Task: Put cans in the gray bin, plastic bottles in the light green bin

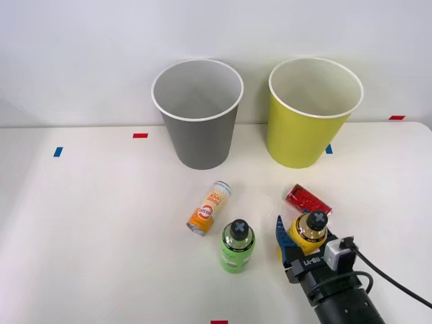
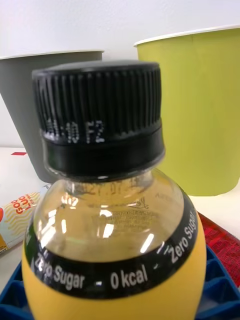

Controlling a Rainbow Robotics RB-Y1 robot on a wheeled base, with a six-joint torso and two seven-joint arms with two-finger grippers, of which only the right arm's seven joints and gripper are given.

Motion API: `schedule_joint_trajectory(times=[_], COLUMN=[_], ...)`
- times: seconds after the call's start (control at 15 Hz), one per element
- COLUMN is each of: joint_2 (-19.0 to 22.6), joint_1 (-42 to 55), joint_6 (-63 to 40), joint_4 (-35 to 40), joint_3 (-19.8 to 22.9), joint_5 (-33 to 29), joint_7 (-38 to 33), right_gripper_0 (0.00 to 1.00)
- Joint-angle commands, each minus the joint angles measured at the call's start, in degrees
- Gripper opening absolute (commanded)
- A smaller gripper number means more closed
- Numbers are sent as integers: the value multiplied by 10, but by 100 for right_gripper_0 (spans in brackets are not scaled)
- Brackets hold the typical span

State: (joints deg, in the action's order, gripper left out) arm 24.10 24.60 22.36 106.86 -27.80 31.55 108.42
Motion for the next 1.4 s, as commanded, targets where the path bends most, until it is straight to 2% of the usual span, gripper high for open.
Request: schedule_joint_trajectory(times=[0.07,0.4,0.8,1.13,1.33,1.4], joint_2=[-5,-24,-73,-137,-157,-165], joint_1=[1,-2,-32,-138,-198,-216], joint_6=[2,13,-168,-235,-290,-305], joint_4=[0,36,180,187,187,187], joint_3=[2,18,90,151,193,207], joint_5=[-2,-3,-8,6,21,45], joint_7=[5,6,-8,-23,-33,-33], right_gripper_0=[0,0,0,0,0,0])
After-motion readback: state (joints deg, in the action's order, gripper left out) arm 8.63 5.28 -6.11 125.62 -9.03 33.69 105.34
